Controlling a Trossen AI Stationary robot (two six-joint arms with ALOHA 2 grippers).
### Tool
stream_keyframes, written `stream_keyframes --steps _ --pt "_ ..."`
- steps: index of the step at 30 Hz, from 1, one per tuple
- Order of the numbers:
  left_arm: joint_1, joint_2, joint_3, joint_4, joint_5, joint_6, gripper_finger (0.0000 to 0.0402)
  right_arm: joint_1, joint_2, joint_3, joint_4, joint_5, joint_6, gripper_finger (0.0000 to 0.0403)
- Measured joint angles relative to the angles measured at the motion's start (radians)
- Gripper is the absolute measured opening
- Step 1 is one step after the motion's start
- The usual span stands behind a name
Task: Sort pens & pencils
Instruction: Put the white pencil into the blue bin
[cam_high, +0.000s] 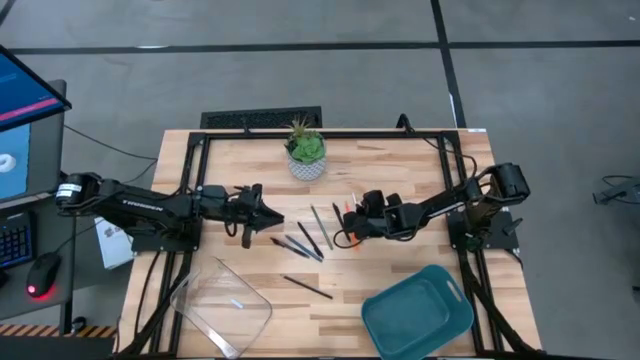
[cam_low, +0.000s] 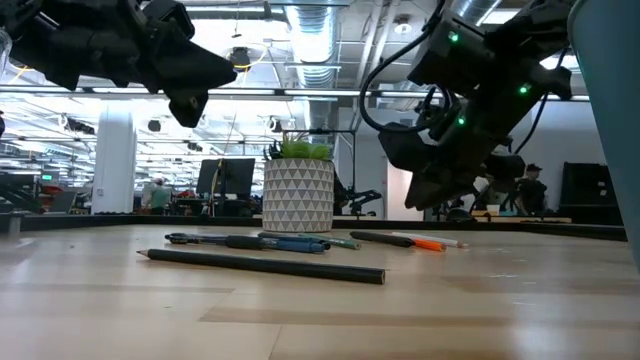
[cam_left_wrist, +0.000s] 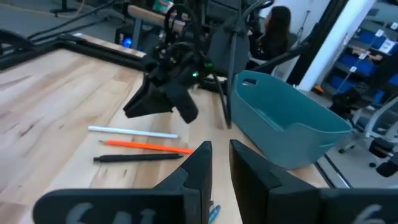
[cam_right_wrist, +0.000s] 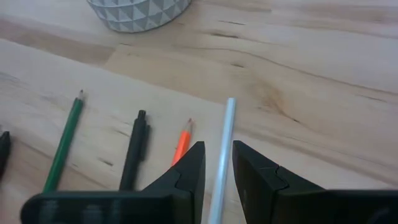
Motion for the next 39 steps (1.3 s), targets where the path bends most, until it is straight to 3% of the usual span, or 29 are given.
stream_keyframes --steps 17,39 --pt "-0.024 0.000 0.000 0.036 0.008 0.000 0.0046 0.043 0.132 0.003 0.055 -0.020 0.057 0.0102" --pt "-0.024 0.000 0.000 0.036 0.008 0.000 0.0046 0.040 0.130 0.003 0.024 -0.017 0.054 0.0102"
